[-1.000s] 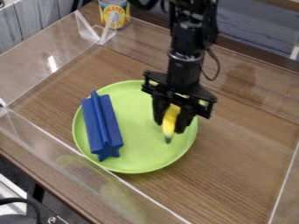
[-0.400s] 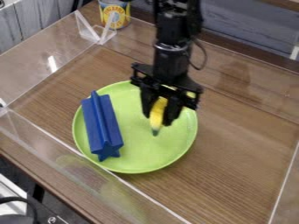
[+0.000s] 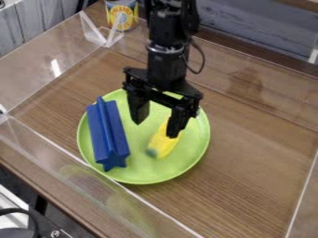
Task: Put the banana in the green plate
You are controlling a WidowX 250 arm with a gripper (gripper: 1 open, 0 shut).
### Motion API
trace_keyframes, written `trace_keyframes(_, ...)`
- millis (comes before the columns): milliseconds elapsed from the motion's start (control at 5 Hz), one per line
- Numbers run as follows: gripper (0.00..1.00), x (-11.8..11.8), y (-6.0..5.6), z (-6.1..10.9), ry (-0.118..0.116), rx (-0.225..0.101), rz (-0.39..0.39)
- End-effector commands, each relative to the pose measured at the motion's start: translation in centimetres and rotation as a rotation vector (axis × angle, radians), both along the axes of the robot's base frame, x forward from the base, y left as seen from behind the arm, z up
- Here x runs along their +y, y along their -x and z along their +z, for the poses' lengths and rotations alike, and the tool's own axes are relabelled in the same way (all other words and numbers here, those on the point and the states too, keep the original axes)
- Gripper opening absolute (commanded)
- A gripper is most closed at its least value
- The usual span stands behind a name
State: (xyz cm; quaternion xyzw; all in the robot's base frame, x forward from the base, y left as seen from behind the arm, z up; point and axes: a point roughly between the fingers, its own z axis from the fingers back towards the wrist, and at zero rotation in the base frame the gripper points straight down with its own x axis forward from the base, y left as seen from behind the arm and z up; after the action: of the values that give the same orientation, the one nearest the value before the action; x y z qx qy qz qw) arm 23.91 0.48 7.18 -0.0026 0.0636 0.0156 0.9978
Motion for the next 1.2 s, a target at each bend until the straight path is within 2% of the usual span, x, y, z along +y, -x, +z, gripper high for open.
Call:
trace_keyframes(0,1.00,-0.3,0.1,2.6,0.004,-0.039,-0.008)
trace_keyframes(200,1.00,0.6,-0.4,4.8,0.005,-0.051,0.044)
trace_keyframes(400,1.00,1.5,-0.7,7.6,-0.003,-0.068,0.093)
trace_keyframes(600,1.00,2.7,-0.6,10.3,-0.012,-0.084,0.067)
trace_keyframes(800,1.00,3.7,0.2,10.6,-0.008,-0.096,0.039)
trace_keyframes(1000,1.00,4.1,1.2,9.1,-0.019,-0.100,0.033)
